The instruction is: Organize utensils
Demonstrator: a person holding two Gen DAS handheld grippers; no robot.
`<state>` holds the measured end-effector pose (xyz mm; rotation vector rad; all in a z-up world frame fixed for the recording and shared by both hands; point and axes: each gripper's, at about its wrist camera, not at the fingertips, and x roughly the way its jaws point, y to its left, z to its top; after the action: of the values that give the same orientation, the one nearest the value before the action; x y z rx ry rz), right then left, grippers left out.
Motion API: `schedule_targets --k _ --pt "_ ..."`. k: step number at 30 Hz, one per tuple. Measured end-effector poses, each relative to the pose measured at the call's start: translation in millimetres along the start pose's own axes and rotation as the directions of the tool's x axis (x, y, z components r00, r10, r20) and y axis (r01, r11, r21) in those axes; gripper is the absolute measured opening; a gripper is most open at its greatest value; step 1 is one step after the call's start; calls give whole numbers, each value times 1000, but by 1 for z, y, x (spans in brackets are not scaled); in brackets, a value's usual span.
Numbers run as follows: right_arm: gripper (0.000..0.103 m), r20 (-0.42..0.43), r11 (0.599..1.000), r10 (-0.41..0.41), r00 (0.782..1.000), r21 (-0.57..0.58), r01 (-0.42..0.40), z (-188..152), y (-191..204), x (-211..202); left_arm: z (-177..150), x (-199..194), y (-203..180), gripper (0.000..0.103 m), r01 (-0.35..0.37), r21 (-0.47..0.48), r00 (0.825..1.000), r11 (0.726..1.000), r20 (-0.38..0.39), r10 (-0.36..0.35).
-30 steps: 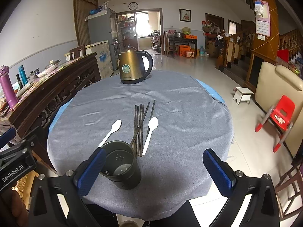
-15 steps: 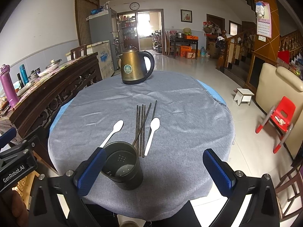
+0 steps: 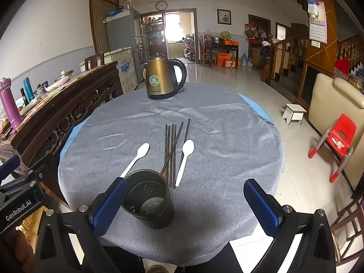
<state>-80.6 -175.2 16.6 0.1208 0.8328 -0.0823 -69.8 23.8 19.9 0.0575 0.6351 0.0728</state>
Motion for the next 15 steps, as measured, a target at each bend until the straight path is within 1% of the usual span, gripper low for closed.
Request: schedule_targets --k 4,7,9,10,12,14,15 --pt "103 -24 1000 12 1000 21 -11 8 -6 13 0 22 2 103 3 1 999 1000 -34 -3" --pt "103 -55 998 32 998 52 -29 16 -17 32 1 50 4 103 49 12 995 999 -84 -48" --pt "103 -75 996 60 995 72 -54 24 -26 51 2 76 5 103 97 24 986 995 -138 -93" --pt "103 -89 994 79 993 80 -72 28 -30 61 3 93 6 103 123 29 978 992 -174 -116" --pt "103 -119 989 115 986 103 -103 36 -39 85 3 124 8 103 159 30 964 987 -222 -149" --pt "102 -143 982 156 977 127 -139 42 -47 112 6 149 11 103 170 14 952 985 -260 -160" --pt "99 -169 980 166 972 142 -143 46 -52 132 7 161 11 103 186 -4 945 983 -275 -179"
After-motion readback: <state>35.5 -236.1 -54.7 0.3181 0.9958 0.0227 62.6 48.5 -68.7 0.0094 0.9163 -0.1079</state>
